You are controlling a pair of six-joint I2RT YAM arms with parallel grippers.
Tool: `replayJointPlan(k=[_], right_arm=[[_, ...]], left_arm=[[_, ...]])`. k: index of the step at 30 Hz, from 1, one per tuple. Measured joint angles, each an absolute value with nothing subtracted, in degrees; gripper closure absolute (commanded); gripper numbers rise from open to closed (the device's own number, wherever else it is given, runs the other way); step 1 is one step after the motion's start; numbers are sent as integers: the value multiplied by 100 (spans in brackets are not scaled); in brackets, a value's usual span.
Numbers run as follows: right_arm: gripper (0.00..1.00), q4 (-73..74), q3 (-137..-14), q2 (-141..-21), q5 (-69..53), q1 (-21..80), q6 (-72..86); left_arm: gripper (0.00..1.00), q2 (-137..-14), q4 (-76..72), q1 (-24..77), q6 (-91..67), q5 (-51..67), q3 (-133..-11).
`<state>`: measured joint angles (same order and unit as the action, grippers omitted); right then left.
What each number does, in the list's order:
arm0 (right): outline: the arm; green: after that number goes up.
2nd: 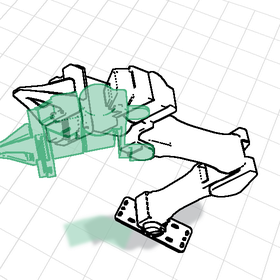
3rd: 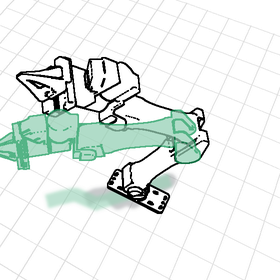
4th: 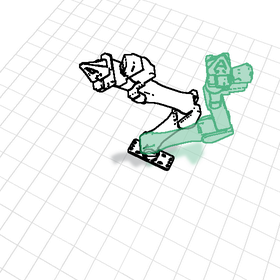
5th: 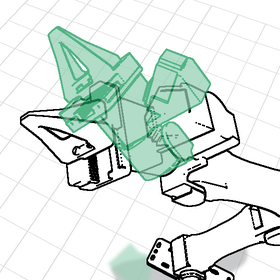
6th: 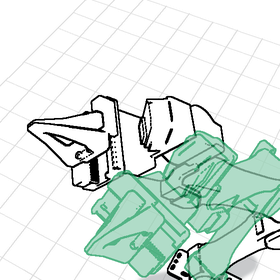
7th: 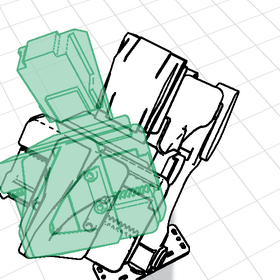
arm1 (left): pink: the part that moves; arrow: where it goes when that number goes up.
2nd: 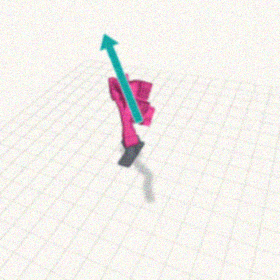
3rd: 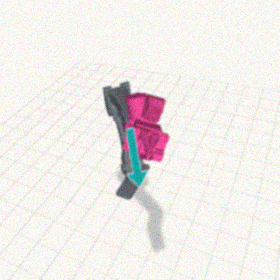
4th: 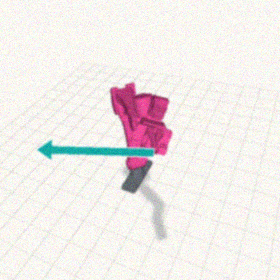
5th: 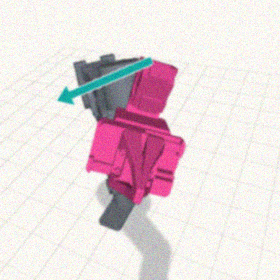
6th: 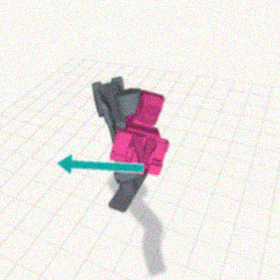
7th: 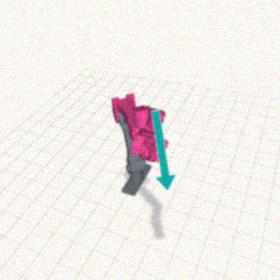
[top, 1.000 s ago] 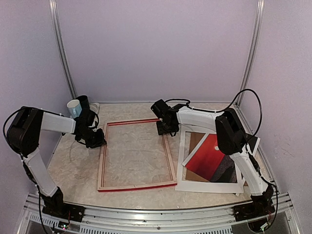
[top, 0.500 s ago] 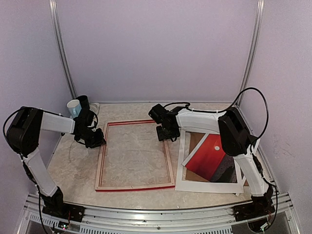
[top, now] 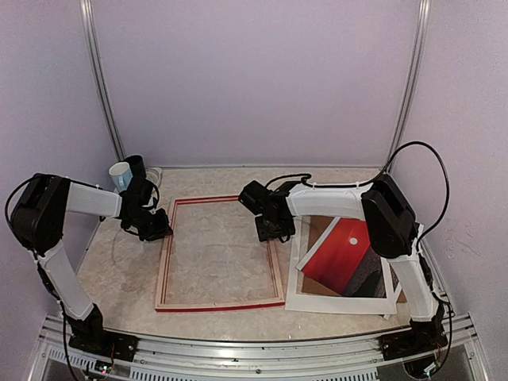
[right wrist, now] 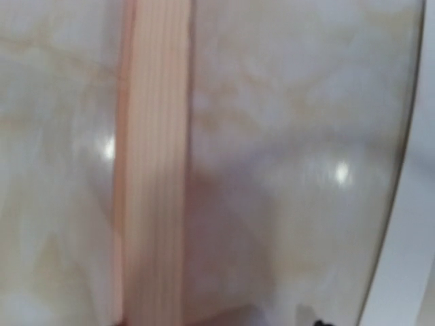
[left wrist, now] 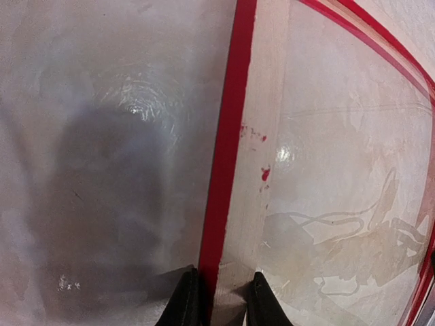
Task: Put the photo into the frame
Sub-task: Press the glass panel into the frame body.
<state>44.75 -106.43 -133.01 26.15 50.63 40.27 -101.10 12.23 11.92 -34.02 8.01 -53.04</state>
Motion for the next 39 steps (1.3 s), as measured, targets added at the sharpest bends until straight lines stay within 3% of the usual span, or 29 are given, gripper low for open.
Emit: replayJointPlan(k=[22,39], right_arm=[[41,4882,-9323,-12453,2724,5913,5231],[41,5245,-9115,-12293,2742,6206,5623]], left_arm=[[100,-10121,1197,1083,-3450,989,-5304],[100,-10121,1184,1063,-3454,1026,-5297]])
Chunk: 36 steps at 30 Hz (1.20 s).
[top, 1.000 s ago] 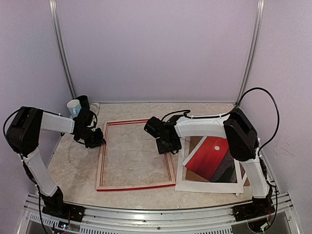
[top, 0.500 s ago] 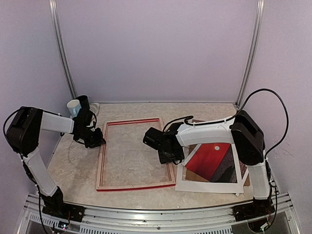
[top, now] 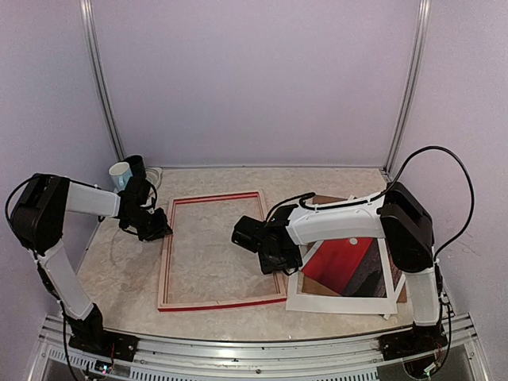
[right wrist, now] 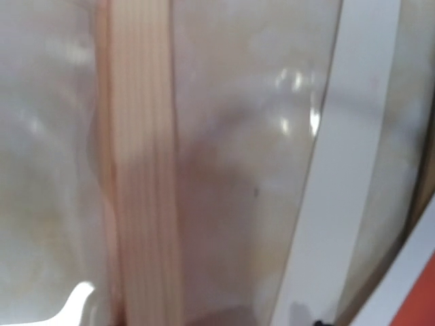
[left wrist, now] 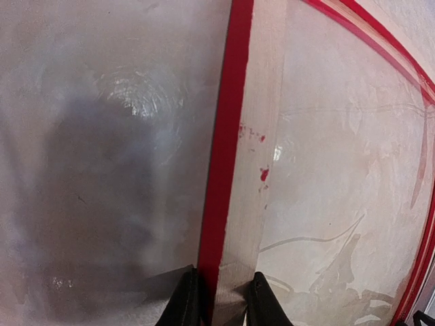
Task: Put the photo into the frame
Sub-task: Press the glass panel into the frame body.
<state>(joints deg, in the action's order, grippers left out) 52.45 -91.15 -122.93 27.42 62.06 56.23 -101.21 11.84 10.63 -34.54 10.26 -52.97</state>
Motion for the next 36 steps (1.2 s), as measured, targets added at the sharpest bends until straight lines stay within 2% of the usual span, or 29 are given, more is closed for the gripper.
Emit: replayJointPlan(k=[17,36], right_arm=[[44,5312,-8313,-11760,2528,6761,6440],[45,5802,-8344,-11732,2272,7046,6587]], left_arm=[[100,-10119,1155,1055,-3454,1046,-5280],[100,-10119,1144,1050,-3457,1059,-5273]])
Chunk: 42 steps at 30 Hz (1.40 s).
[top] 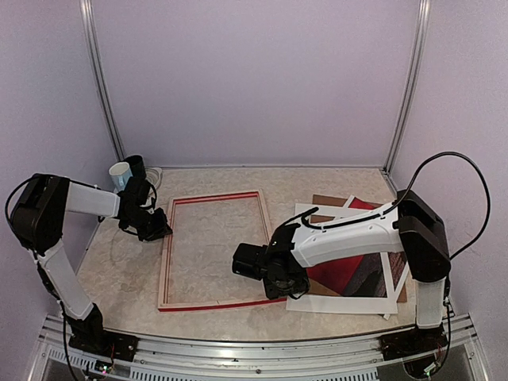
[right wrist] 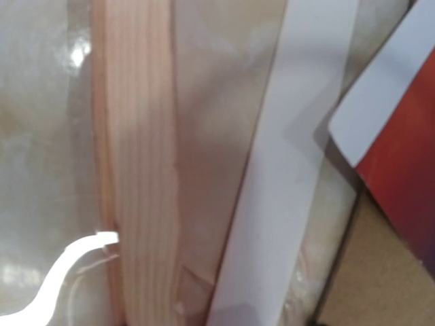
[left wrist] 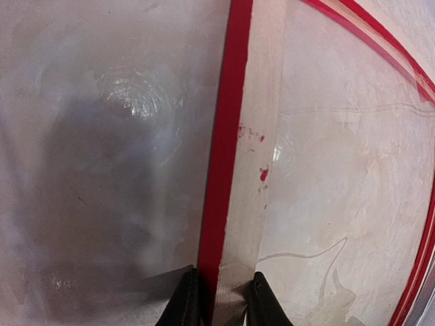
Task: Put the photo into the frame
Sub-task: Press the glass panel into the frame body.
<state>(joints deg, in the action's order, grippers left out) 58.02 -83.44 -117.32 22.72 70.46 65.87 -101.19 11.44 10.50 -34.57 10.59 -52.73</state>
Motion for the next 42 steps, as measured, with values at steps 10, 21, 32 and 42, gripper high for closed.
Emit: replayJointPlan(k=[10,21,32,42], right_arm=[[21,5990,-8541,-11723,2344,6858,6313],[10,5236,-7422,-9640,2255,5380,5201],[9,4622,-6344,-8764,2117,4692,4580],[9,4222,-6058,-8289,1964,4141,4027]], left_arm=[[100,-10160,1389,1002,-3448,967,-5446],[85,-11207,2086,786,-3395,97,-7067],[98,-11686,2617,1155,-2971,-526,-7891],[97,-11946,2928,1343,-2263,-482,-8366]])
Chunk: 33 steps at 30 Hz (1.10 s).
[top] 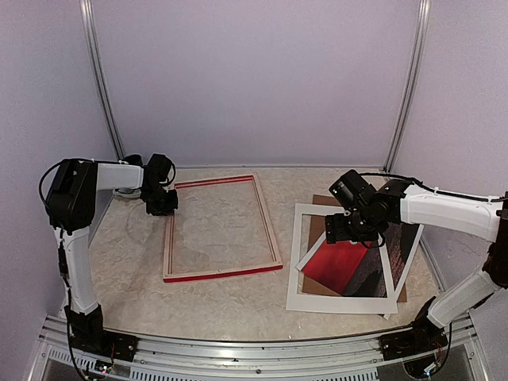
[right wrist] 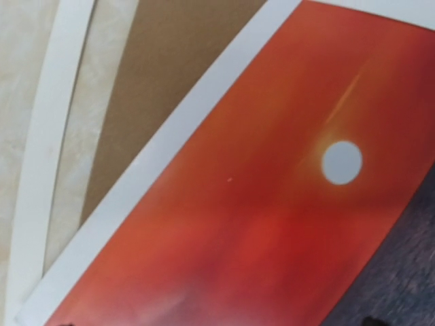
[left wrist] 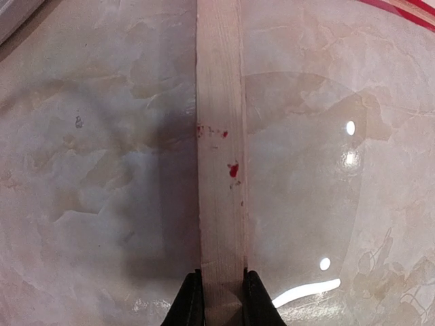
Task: Put the photo into the frame
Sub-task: Press the glass panel into the frame body, then move the frame body to the center of the board.
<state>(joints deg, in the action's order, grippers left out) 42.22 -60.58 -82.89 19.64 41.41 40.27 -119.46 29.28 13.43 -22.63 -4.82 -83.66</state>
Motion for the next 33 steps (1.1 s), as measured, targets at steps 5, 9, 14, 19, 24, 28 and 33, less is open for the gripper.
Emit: replayJointPlan(k=[5,9,14,19,24,28,33], right_arm=[[9,4095,-5874,-8123,1822,3887,3830],[8,4045,-5806,-8121,1723,3791,3695],[8,3972,-5806,-8130,1667,3760,3570],[4,3879,-5806,-8228,1610,3695,3500],[1,3756,-5811,-8423,1511,3682,3459],[1,3695,-5811,-8464,1415,3682,3461],[1,3588,-5706,-8350,1341,3581,3544]], left_arm=[[92,-12003,3028,1282,-1848,-279,-8501],[71,-12084,3190,1227,-1546,-172,-8750],[52,-12070,3264,1072,-1400,161,-8925],[44,-12011,3334,829,-1531,495,-9120],[41,-12009,3398,805,-1691,668,-9795],[41,-12171,3406,947,-1756,762,-10534],[43,-12608,3391,1087,-1800,843,-11021]])
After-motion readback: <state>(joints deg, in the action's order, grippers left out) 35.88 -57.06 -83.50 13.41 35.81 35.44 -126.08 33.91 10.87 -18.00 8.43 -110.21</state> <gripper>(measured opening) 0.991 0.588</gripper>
